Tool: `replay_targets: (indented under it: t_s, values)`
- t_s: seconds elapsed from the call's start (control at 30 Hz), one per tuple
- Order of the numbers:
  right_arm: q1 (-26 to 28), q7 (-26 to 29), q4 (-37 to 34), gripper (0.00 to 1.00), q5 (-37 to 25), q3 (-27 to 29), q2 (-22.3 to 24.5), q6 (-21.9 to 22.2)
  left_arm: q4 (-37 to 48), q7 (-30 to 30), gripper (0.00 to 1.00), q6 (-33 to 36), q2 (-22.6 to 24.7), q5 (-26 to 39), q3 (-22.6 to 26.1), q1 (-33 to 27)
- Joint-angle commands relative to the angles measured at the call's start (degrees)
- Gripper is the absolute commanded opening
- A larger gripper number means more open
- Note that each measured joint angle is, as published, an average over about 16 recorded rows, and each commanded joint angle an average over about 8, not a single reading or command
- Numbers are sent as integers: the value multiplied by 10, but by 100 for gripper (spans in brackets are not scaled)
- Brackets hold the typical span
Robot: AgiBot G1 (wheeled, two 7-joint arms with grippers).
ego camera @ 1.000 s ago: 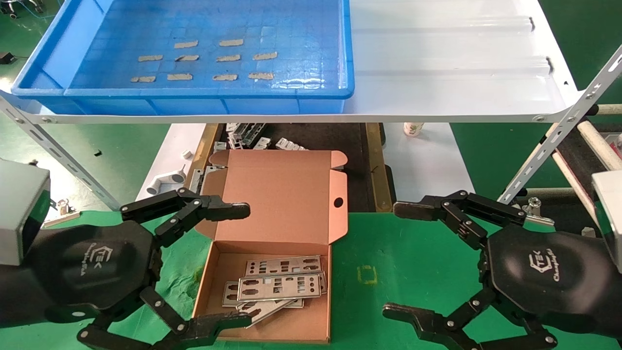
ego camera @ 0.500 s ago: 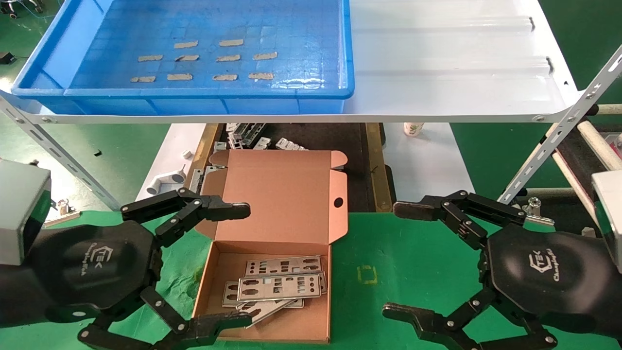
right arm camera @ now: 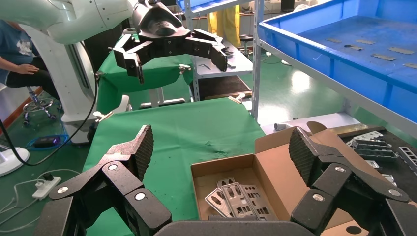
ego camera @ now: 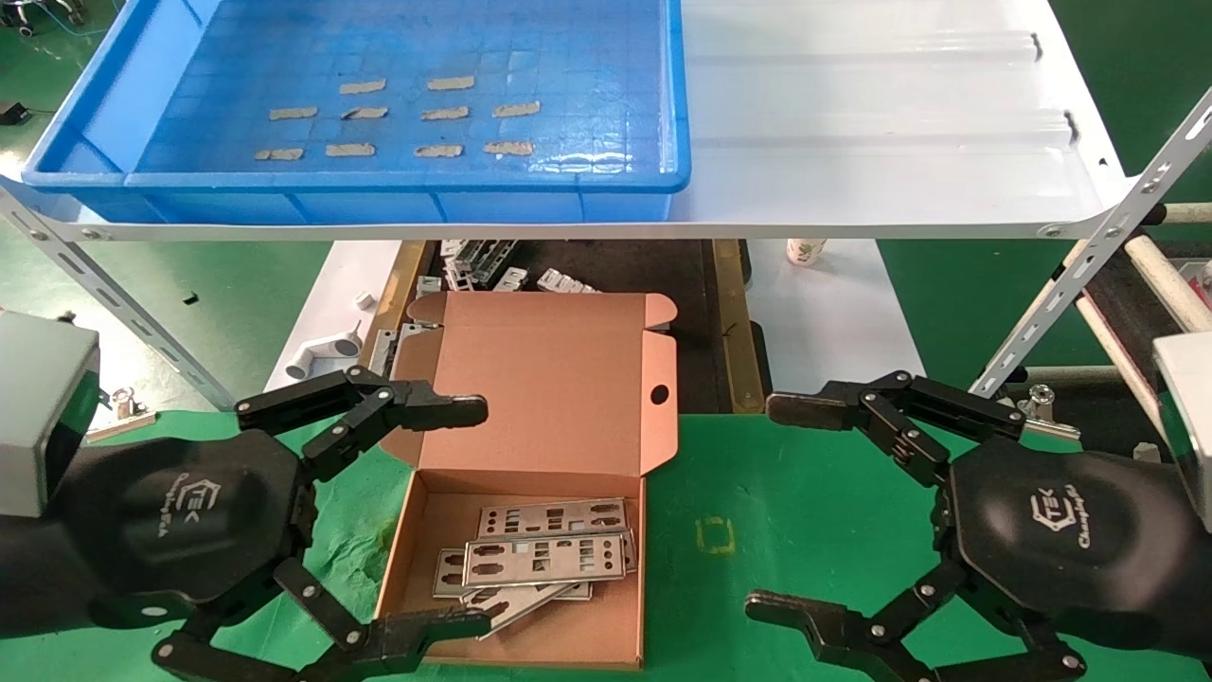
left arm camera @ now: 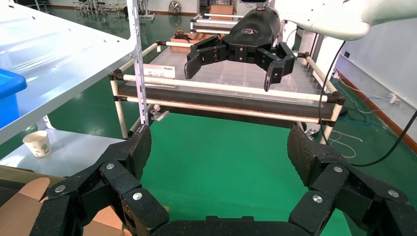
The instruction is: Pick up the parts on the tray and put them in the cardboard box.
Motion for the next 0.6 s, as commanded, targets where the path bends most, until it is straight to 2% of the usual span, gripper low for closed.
replay_targets:
  t_s: [0.03, 0.6]
  values:
    - [0, 0, 0, 100, 0, 0, 0, 0, 0, 0, 100, 0, 0, 0, 0, 0]
    - [0, 0, 0, 100, 0, 0, 0, 0, 0, 0, 100, 0, 0, 0, 0, 0]
